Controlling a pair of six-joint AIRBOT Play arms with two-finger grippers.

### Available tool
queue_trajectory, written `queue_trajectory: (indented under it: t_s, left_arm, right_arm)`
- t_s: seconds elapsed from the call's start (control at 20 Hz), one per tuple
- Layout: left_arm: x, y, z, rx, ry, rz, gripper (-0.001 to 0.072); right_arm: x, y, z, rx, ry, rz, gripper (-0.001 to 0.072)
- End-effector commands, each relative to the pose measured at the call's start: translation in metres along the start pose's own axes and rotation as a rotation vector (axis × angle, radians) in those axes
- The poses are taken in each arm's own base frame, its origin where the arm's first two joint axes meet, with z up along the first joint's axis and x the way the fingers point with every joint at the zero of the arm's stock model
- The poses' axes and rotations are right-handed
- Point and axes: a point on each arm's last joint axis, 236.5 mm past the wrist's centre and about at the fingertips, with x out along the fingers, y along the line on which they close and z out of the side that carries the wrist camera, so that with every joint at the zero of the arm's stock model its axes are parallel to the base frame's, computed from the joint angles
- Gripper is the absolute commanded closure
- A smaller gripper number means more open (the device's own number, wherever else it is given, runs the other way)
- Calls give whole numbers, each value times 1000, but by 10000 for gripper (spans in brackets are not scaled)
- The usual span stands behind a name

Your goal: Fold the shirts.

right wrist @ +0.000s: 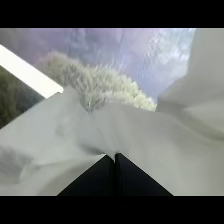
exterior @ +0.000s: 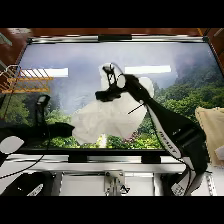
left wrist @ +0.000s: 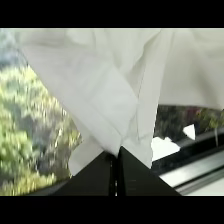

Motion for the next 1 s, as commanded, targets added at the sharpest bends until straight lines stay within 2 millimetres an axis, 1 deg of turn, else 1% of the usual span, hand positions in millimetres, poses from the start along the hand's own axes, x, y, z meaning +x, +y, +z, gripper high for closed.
queue_trajectory:
  t_s: [0.0, 0.05, 0.1, 0.15, 0.2, 0.25, 0.3, 0.35, 0.4, 0.45, 0.5, 0.55, 0.6, 0.65, 0.7, 0.75, 0.8, 0.85, 0.95]
  left_arm:
    - [-51, -24, 116, -19, -390, -72, 658]
    - [-82, -32, 156, -40, -508, -98, 658]
    - [-112, -41, 188, -57, -598, -126, 658]
    - [-145, -53, 216, -42, -678, -151, 658]
    - [-176, -67, 239, 4, -750, -167, 658]
    - [-209, -84, 258, 64, -822, -182, 658]
    - [-236, -99, 270, 114, -872, -192, 658]
    - [-260, -113, 278, 162, -900, -200, 658]
    - [-276, -124, 281, 200, -905, -204, 658]
    - [-286, -133, 280, 248, -891, -198, 658]
    - [-287, -137, 276, 294, -854, -180, 658]
    - [-279, -133, 269, 327, -791, -146, 658]
    - [-262, -123, 259, 337, -703, -105, 658]
    - [-241, -110, 245, 340, -596, -60, 658]
    - [-215, -92, 228, 337, -459, -7, 658]
    - [-191, -76, 209, 327, -328, 27, 658]
    - [-166, -62, 191, 310, -207, 47, 658]
    - [-138, -49, 173, 288, -94, 57, 658]
    - [-84, -24, 133, 282, 86, 69, 658]
  right_arm:
    - [-133, -5, 85, -75, -316, -84, 635]
    - [-187, 5, 106, -102, -427, -94, 635]
    - [-246, 18, 122, -139, -547, -109, 635]
    - [-299, 33, 129, -180, -651, -130, 635]
    - [-352, 50, 131, -224, -756, -154, 635]
    - [-393, 66, 127, -255, -837, -161, 635]
    - [-431, 80, 118, -271, -908, -160, 635]
    - [-460, 91, 106, -275, -955, -148, 635]
    - [-481, 100, 94, -271, -986, -132, 635]
    - [-498, 107, 82, -264, -1005, -120, 635]
    - [-510, 112, 70, -251, -1009, -110, 635]
    - [-515, 111, 60, -229, -998, -110, 635]
    - [-511, 105, 49, -186, -954, -120, 635]
    - [-496, 91, 36, -127, -866, -146, 635]
    - [-473, 73, 21, -57, -751, -186, 635]
    - [-440, 54, 1, 20, -604, -217, 635]
    - [-407, 39, -17, 65, -470, -243, 635]
    - [-369, 25, -33, 90, -357, -274, 635]
    - [-298, -5, -64, 133, -204, -377, 634]
